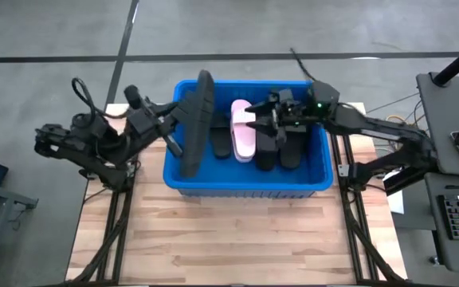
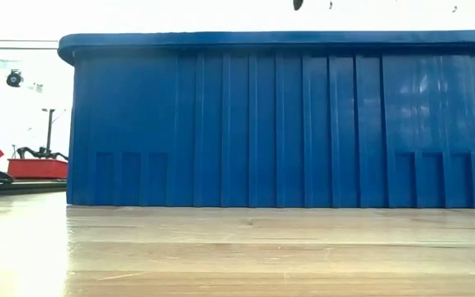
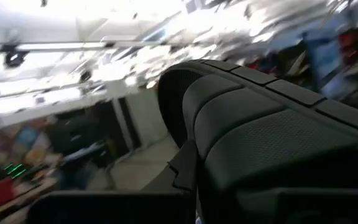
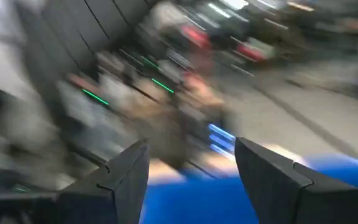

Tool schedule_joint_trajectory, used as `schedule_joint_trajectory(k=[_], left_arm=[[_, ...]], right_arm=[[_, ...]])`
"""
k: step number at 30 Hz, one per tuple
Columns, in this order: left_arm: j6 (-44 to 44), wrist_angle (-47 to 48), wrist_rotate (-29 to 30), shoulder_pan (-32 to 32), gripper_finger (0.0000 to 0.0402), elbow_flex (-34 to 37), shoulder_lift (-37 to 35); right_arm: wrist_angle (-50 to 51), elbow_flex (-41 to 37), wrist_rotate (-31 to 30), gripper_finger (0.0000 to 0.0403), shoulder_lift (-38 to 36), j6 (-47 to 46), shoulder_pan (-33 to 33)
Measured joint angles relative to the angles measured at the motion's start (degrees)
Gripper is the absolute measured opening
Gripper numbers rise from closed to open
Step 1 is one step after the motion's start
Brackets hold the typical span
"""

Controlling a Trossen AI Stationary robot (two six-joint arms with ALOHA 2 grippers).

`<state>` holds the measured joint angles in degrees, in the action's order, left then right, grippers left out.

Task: Pick and place slides into bin
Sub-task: Put the black slipper into the blue bin

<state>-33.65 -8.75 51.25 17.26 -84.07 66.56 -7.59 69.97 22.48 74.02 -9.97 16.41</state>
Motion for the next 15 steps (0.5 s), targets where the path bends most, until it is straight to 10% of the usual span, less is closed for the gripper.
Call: schedule_joint_trajectory(k=[6, 15], left_arm=[[0.22, 9.49, 5.08, -0.63, 0.0000, -0.02, -0.17], [-1.02, 18.66, 5.12, -7.32, 0.0000, -0.61, 7.48]], right_arm=[[34.37, 11.09, -35.62, 0.0219, -3.29, 13.52, -7.60], [53.13, 17.18, -50.60, 0.0219, -4.20, 1.02, -12.61]])
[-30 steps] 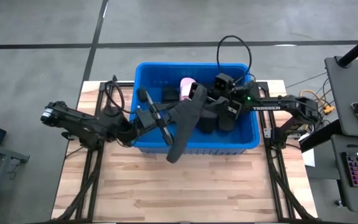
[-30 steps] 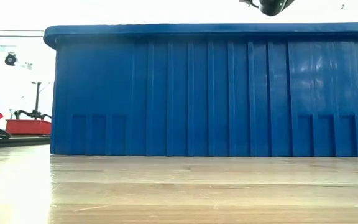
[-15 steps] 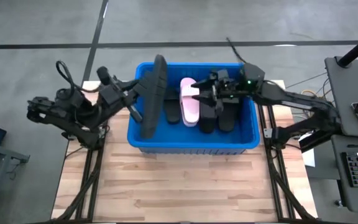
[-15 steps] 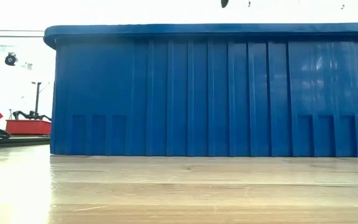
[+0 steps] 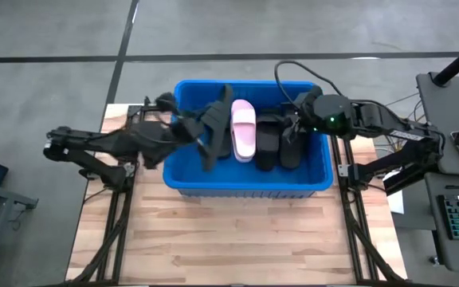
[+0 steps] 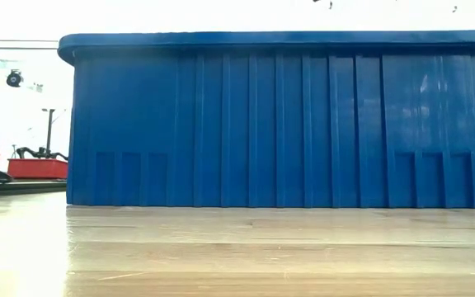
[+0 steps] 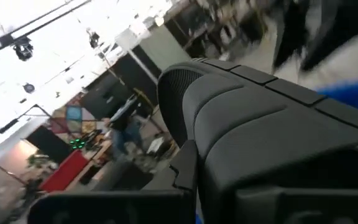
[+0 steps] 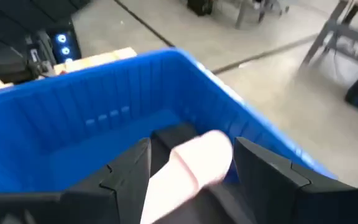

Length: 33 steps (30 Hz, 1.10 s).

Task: Pick and place slides into bin
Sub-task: Put the black slipper into the blue bin

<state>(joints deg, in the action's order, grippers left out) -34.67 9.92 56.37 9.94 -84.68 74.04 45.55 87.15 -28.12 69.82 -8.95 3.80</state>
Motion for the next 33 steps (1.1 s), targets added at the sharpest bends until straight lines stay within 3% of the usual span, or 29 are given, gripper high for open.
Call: schedule_joint_trajectory(k=[3, 9, 19, 25, 30, 33], left_arm=[[-3.85, 0.25, 2.85, -2.35, 0.0000, -0.79, 3.87], [-7.78, 0.19, 16.20, -6.75, 0.0000, -3.02, 10.21], [-7.59, 2.82, 17.03, -11.53, 0.0000, -4.11, 18.66], [7.73, 20.72, 15.94, -13.95, 0.0000, -4.18, 23.15], [26.83, 33.65, 3.30, -17.17, 0.0000, -6.19, 26.29], [31.66, 37.63, 2.49, -18.76, 0.0000, -6.46, 29.05]], right_arm=[[3.01, 0.07, 0.00, 0.0219, -0.04, -3.46, -0.57], [7.33, 0.07, 0.00, 0.0219, 0.00, -5.48, -0.53], [7.87, 0.28, -0.48, 0.0219, -0.11, -2.60, -0.51], [9.48, 0.31, -0.48, 0.0219, -0.23, -2.39, -0.51], [11.43, 0.31, -0.48, 0.0219, -0.37, -2.39, -0.48], [11.73, 0.31, -0.48, 0.0219, -0.39, -1.95, -0.48]])
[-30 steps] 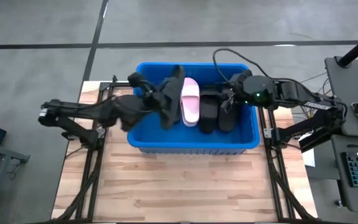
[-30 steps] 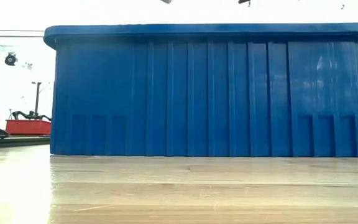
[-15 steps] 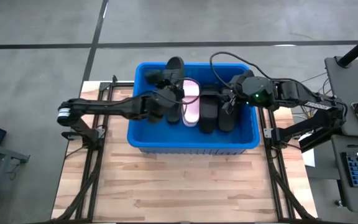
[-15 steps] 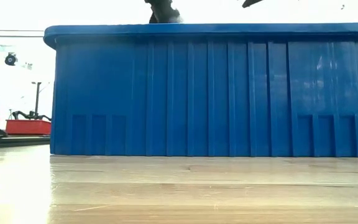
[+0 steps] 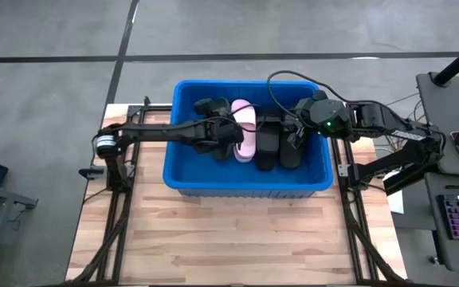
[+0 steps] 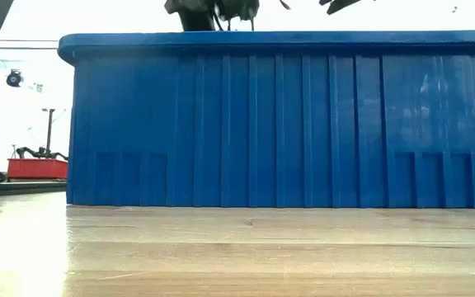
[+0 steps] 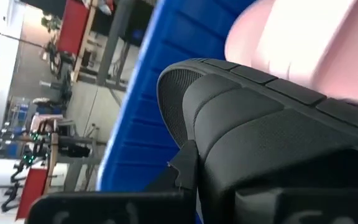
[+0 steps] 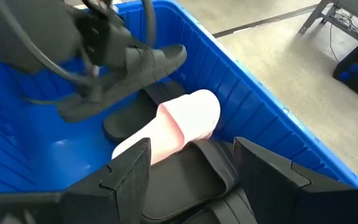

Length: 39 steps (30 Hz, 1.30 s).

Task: Pick and place slides into bin
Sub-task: Put the black slipper into the blue bin

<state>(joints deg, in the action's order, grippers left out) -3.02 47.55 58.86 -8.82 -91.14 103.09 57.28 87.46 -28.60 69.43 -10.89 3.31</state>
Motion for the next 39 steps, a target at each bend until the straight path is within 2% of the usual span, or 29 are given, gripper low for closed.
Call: schedule_joint_trajectory(k=[11, 18, 23, 28, 34, 39], left_arm=[[-0.32, 1.46, -6.26, -4.14, 0.0000, -0.34, 6.18], [-0.31, 0.61, -9.29, -8.36, 0.0000, -0.34, 6.49], [-0.77, -0.93, -16.23, -11.70, 0.0000, -0.34, 6.66], [-0.98, -4.14, -16.77, -12.73, 0.0000, -0.32, 6.82], [-8.83, -8.70, -20.28, -12.98, 0.0001, -0.05, 6.82], [-9.47, -9.74, -20.65, -13.52, 0.0035, 1.35, 6.74]], right_arm=[[-0.02, 0.00, 0.00, 0.0219, -0.02, 0.92, -0.02], [-0.02, 0.00, 0.00, 0.0219, -0.02, 1.10, -0.02], [-0.04, 0.00, 0.00, 0.0219, -0.02, 3.04, -0.02], [-0.02, 0.00, 0.00, 0.0219, -0.02, 3.33, -0.02], [-0.04, 0.00, 0.00, 0.0219, -0.02, 4.06, -0.02], [-0.04, -0.02, 0.00, 0.0219, -0.02, 4.04, -0.02]])
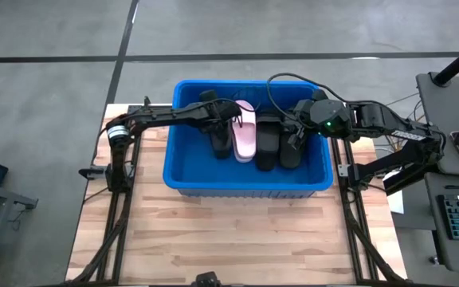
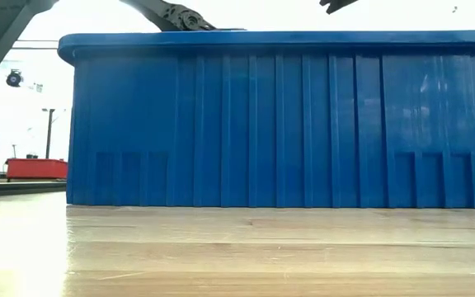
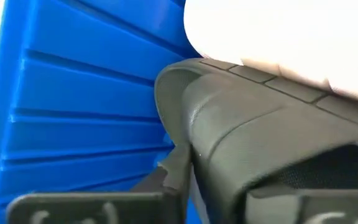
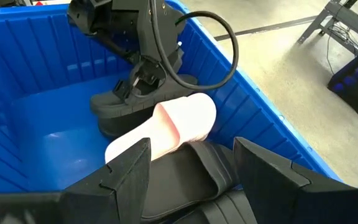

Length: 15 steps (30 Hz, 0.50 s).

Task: Pick and place slides into bin
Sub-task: Put the black slipper into the blue bin

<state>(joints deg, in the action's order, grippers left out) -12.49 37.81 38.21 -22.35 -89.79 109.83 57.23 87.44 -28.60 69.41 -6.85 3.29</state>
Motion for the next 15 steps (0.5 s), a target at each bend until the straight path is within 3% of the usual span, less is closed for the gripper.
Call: schedule_joint_trajectory(k=[8, 15], left_arm=[[-1.81, 0.26, -6.85, -0.44, 0.0172, 0.93, -0.05], [-3.83, 6.67, -1.66, -0.31, 0.0283, 0.54, -0.01]], right_arm=[[-0.02, 0.00, 0.00, 0.0219, 0.00, 0.02, 0.00], [-0.02, 0.00, 0.02, 0.0219, 0.00, 0.02, 0.00]])
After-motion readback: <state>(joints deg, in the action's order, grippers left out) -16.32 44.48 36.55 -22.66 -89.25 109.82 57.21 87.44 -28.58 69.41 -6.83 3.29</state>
